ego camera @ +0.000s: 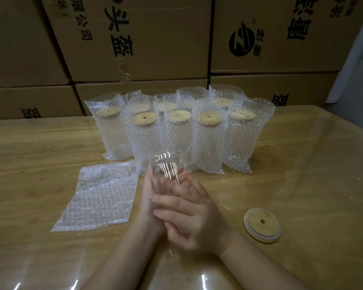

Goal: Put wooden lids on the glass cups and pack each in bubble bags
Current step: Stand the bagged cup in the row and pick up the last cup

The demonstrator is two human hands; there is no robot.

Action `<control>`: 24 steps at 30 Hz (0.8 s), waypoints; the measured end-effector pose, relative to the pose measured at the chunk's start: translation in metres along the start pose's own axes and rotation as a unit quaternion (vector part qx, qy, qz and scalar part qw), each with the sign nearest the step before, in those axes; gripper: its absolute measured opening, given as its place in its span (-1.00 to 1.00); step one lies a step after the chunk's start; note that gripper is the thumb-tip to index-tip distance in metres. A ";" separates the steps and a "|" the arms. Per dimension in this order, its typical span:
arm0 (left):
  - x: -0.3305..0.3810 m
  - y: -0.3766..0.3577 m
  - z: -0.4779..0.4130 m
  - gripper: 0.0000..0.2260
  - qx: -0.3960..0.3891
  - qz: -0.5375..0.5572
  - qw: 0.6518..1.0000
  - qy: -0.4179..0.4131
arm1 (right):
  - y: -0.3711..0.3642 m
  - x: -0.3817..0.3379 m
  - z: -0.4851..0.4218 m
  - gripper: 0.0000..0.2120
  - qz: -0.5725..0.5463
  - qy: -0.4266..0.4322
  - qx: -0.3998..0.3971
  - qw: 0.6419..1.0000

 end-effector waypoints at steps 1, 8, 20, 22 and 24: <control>-0.001 -0.002 0.000 -0.43 -0.012 0.007 1.000 0.003 | 0.003 0.006 0.000 -0.79 -0.017 -0.035 0.012 0.999; -0.006 -0.021 0.007 -0.24 -0.115 -0.220 0.968 -0.040 | 0.004 0.069 0.009 -0.56 -0.277 -0.352 0.054 0.892; 0.017 -0.033 0.021 -0.15 -0.157 -0.463 0.822 -0.291 | -0.011 0.110 0.036 -0.44 -0.535 -0.549 0.132 0.628; 0.024 -0.038 0.029 -0.13 -0.143 -0.509 0.763 -0.373 | -0.020 0.106 0.038 -0.33 -0.547 -0.561 0.104 0.613; 0.030 -0.039 0.037 -0.10 -0.133 -0.532 0.718 -0.428 | -0.031 0.102 0.042 -0.42 -0.556 -0.575 0.070 0.595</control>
Point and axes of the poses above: each hand's wrist, its own z-axis away from the middle knuckle, its own y-axis out of the back of the hand, x = y × z, the point moved 9 cm from there along -z, towards the middle knuckle, and after that the axes turned 8 degrees about -y, right-handed, at the moved point
